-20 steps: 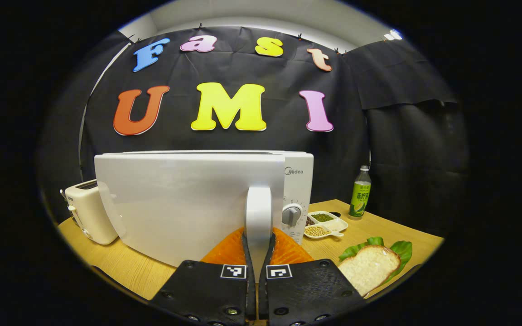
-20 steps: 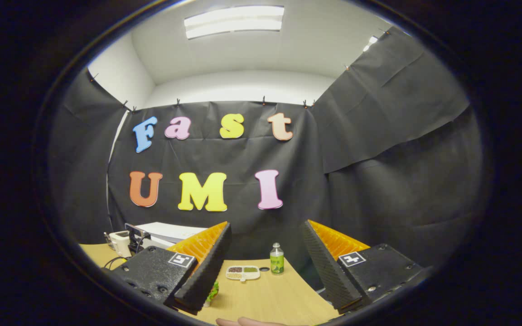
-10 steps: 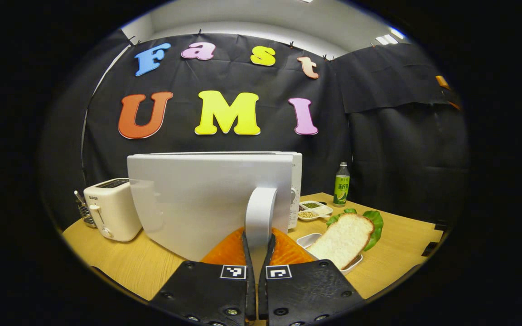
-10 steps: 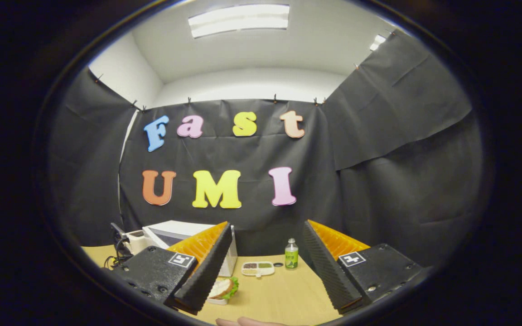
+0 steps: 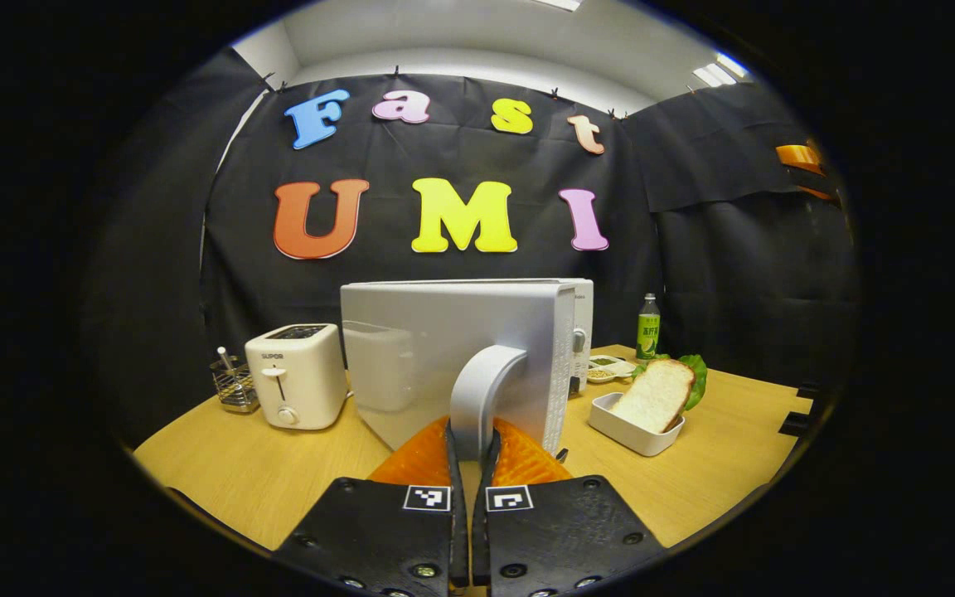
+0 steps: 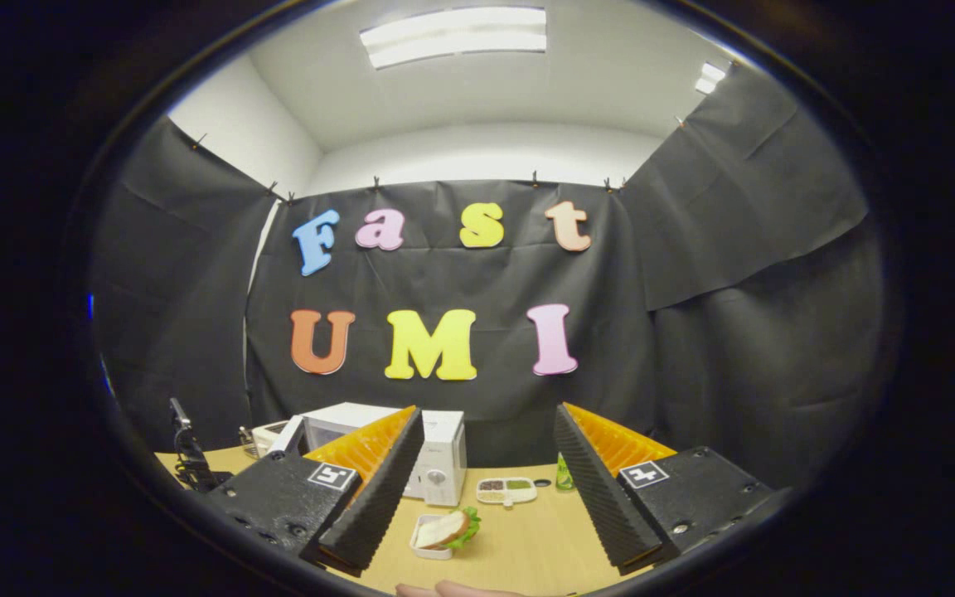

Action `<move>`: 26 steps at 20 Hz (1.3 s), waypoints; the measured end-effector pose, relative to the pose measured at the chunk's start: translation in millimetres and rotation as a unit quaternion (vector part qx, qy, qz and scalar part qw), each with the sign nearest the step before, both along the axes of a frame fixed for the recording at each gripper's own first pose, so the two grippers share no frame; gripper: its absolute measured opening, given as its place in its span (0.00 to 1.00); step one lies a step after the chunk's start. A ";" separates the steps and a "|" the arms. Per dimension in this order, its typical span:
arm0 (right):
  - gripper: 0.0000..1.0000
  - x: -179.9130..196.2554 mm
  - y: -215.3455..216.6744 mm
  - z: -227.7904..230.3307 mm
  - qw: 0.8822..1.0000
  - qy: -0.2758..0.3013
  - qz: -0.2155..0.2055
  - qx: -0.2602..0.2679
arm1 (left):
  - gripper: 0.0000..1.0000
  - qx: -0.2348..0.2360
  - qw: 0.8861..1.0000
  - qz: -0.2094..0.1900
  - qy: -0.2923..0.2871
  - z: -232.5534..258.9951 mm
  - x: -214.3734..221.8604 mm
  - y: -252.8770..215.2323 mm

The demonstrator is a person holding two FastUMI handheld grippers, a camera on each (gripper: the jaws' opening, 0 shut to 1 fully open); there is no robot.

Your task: Open the microwave oven with the left hand, put the food in, and close the microwave oven.

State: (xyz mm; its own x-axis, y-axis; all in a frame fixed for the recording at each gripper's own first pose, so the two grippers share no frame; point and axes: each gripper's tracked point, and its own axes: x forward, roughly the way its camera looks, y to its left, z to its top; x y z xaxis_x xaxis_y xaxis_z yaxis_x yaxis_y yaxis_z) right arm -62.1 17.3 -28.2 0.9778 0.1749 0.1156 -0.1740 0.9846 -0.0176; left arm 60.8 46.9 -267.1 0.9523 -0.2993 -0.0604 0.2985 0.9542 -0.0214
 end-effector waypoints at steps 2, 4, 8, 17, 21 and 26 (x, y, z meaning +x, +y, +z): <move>0.92 3.8 11.6 -6.3 1.000 0.006 0.006 -0.003 | 0.01 -0.002 1.000 0.023 -0.001 -2.2 -7.1 31.6; 0.92 6.6 22.8 -13.4 1.000 0.015 0.011 -0.006 | 0.01 -0.005 0.999 0.052 0.002 -4.9 -11.4 66.7; 0.92 12.1 38.5 -30.9 0.999 0.037 0.017 -0.012 | 0.01 -0.009 0.997 0.080 0.011 -10.2 -12.0 129.8; 1.00 20.0 64.4 -44.3 0.998 0.060 0.029 -0.017 | 0.29 -0.029 0.999 -0.003 0.035 -20.6 -24.7 147.1; 1.00 24.0 69.3 -49.4 0.997 0.064 0.032 -0.026 | 0.89 -0.025 0.995 0.073 0.061 -24.5 -38.1 180.7; 1.00 42.3 57.5 -59.6 0.995 0.079 0.027 -0.047 | 0.95 -0.012 0.987 0.156 0.046 23.5 -74.2 195.5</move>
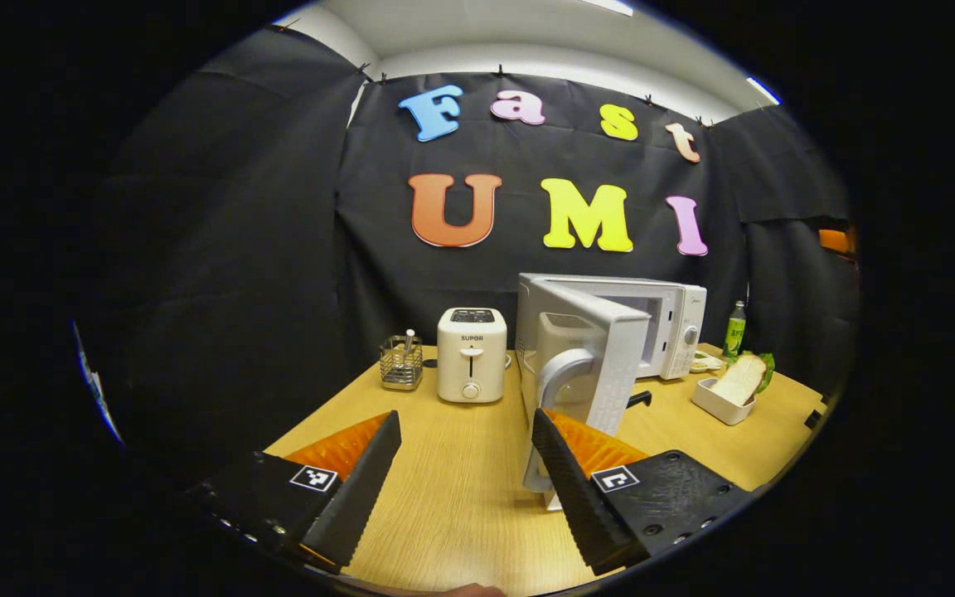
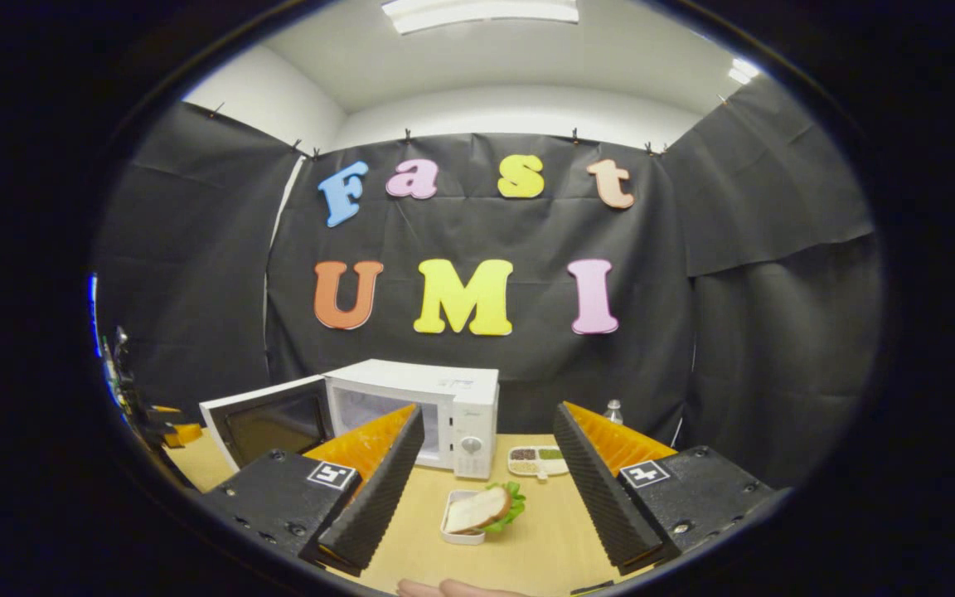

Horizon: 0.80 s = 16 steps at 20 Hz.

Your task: Open the microwave oven with the left hand, put the food in, and close the microwave oven.

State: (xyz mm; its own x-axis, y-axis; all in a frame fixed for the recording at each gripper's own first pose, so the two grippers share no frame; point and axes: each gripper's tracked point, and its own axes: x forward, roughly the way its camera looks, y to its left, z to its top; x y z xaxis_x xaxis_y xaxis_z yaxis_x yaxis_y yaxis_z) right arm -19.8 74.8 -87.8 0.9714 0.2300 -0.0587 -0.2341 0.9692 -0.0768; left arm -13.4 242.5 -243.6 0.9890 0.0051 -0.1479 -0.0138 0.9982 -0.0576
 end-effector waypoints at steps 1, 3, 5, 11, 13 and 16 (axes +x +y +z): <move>1.00 4.7 -3.5 -3.9 1.000 0.005 0.000 -0.006 | 0.95 -0.001 1.000 0.011 -0.003 12.8 -7.7 -3.1; 1.00 19.1 -12.2 -11.8 1.000 0.020 -0.001 -0.018 | 0.95 0.001 1.000 0.026 -0.007 34.9 -17.0 -15.6; 1.00 36.0 -20.9 -23.3 0.999 0.041 -0.002 -0.035 | 0.95 0.017 0.999 0.021 -0.025 61.7 -27.6 -34.9; 1.00 87.2 -41.2 -72.9 0.983 0.175 0.027 -0.044 | 0.95 0.038 0.998 0.014 -0.053 119.7 -31.1 -91.8; 0.93 102.4 -42.6 -91.7 0.972 0.228 0.050 -0.036 | 0.95 0.043 0.997 0.018 -0.054 130.8 -24.2 -107.1; 1.00 127.0 -41.9 -116.5 0.950 0.300 0.085 -0.013 | 0.96 0.016 0.998 0.027 -0.048 142.0 -8.2 -124.6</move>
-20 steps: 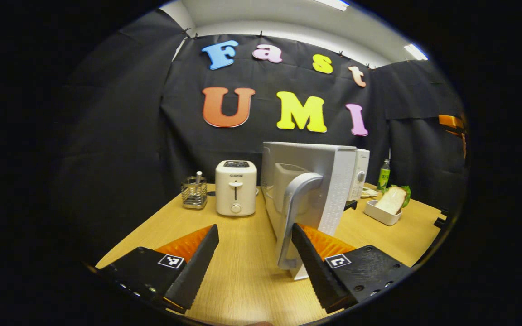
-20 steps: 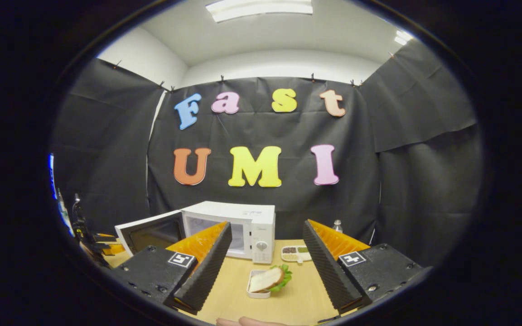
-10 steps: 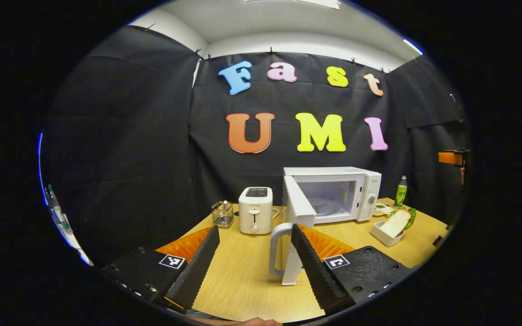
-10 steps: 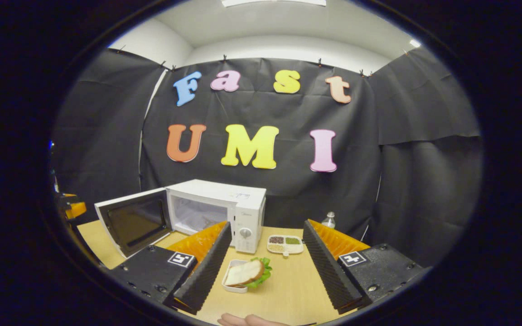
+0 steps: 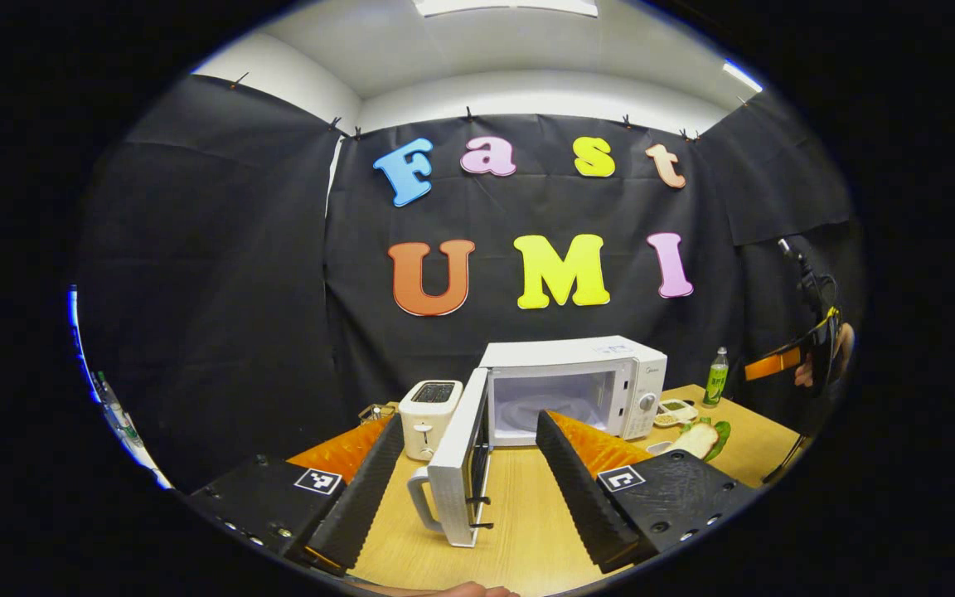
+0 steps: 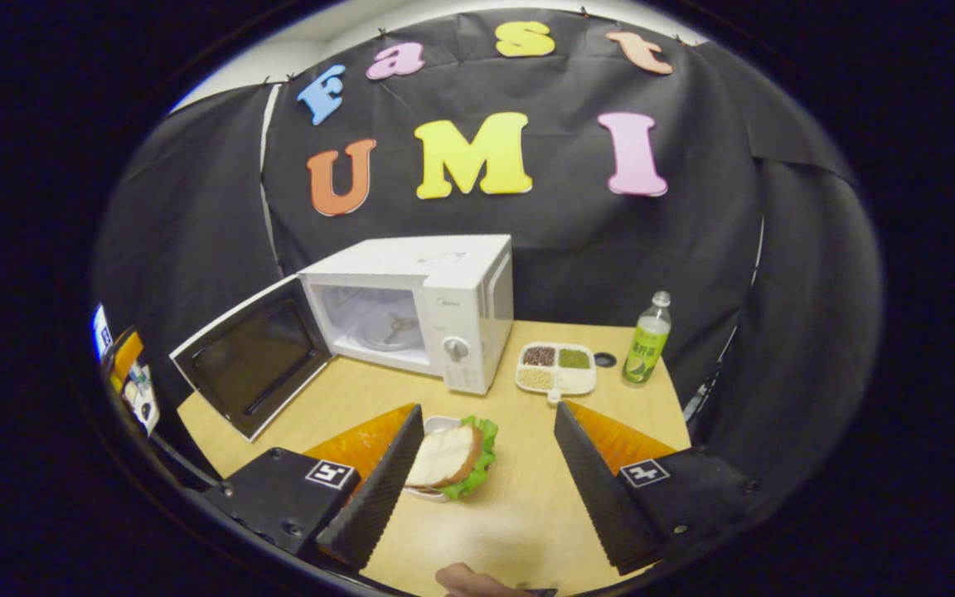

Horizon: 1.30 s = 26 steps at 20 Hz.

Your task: Open the microwave oven with the left hand, put the food in, and close the microwave oven.

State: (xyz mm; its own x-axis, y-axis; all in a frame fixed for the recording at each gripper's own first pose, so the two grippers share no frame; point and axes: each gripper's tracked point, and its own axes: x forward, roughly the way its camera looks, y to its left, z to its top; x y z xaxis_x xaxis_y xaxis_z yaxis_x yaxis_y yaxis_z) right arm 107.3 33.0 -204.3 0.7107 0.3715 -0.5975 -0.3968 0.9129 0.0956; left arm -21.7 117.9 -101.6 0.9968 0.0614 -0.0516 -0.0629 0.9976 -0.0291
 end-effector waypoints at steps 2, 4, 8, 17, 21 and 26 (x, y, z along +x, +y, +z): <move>1.00 10.8 5.6 -16.2 0.997 0.060 0.021 0.041 | 0.89 -0.022 1.000 0.001 0.003 5.4 13.0 -8.5; 0.99 23.3 7.9 -39.1 0.989 0.121 0.038 0.077 | 0.96 -0.032 0.999 0.012 0.006 6.5 27.0 -10.3; 0.99 35.8 13.8 -88.6 0.963 0.232 0.066 0.121 | 0.95 -0.033 0.999 0.023 -0.004 15.5 46.1 -18.7; 0.94 16.8 39.7 -142.9 0.883 0.411 0.091 0.210 | 0.95 -0.008 1.000 0.000 0.005 10.9 49.1 -41.6; 0.35 16.1 35.6 -131.8 0.898 0.389 0.069 0.194 | 0.95 -0.010 1.000 -0.008 0.002 12.4 44.0 -39.6; 0.35 8.2 30.9 -77.2 0.943 0.289 0.076 0.143 | 0.95 -0.021 1.000 -0.017 -0.005 10.3 35.5 -26.4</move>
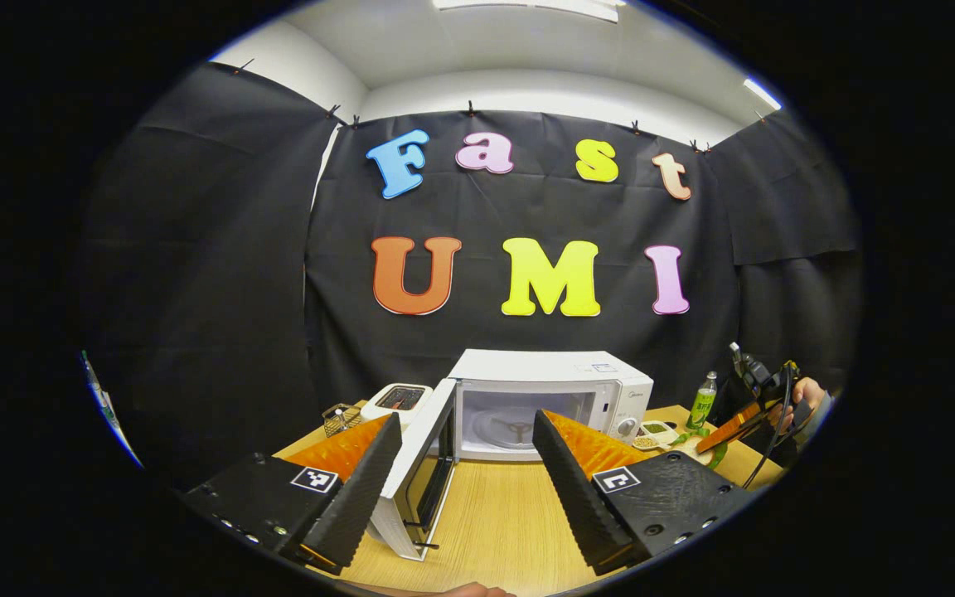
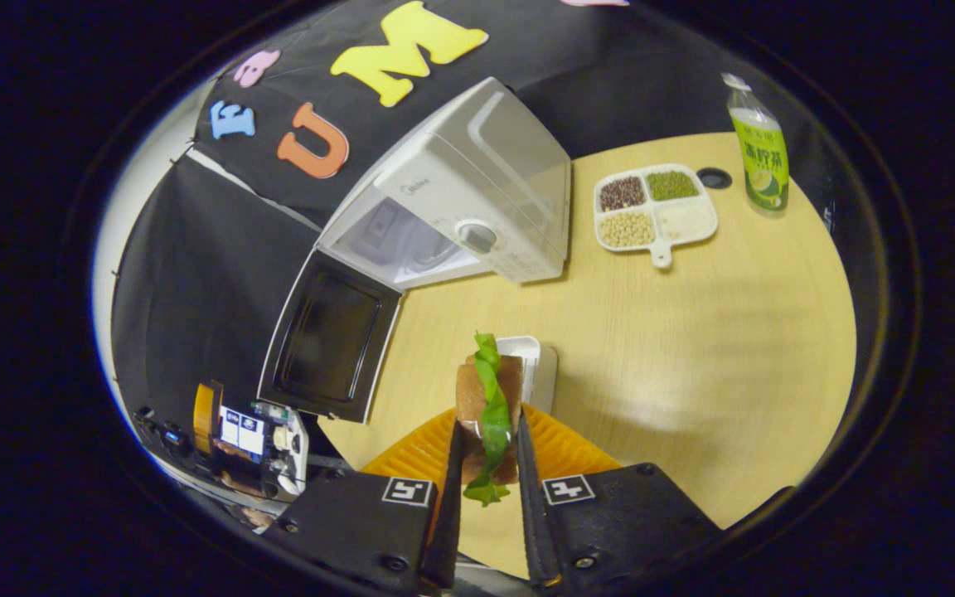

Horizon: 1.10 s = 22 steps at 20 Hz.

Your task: Open the microwave oven with the left hand, put the food in, and close the microwave oven.

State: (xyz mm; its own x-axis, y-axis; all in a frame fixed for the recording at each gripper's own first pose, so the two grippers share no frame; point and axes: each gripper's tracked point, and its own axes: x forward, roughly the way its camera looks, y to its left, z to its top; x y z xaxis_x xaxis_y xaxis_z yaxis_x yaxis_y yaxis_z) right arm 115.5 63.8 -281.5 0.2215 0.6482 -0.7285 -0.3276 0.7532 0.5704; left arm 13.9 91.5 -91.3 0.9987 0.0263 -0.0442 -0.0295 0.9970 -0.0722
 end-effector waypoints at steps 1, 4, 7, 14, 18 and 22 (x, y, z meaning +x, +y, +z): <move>0.35 -4.0 2.4 8.5 1.000 -0.022 0.005 -0.012 | 0.95 0.001 1.000 0.001 0.001 -2.2 -0.7 3.2; 0.27 -10.0 15.9 35.0 0.995 -0.091 0.015 -0.043 | 0.95 -0.007 1.000 0.001 0.006 -9.8 -4.4 12.2; 0.27 -13.2 32.9 51.3 0.977 -0.186 0.031 -0.097 | 0.95 -0.015 1.000 -0.007 0.005 -13.2 -8.5 18.8; 0.22 -36.4 126.0 62.0 0.926 -0.334 0.094 -0.151 | 0.95 -0.012 0.999 -0.020 -0.022 -2.1 -23.7 35.2; 0.30 -37.6 179.3 40.5 0.903 -0.374 0.116 -0.176 | 0.84 -0.009 0.999 -0.030 -0.026 -3.1 -28.0 39.1; 0.30 -23.7 222.6 20.3 0.881 -0.416 0.112 -0.197 | 0.84 -0.008 0.999 -0.033 -0.027 -7.1 -32.1 46.7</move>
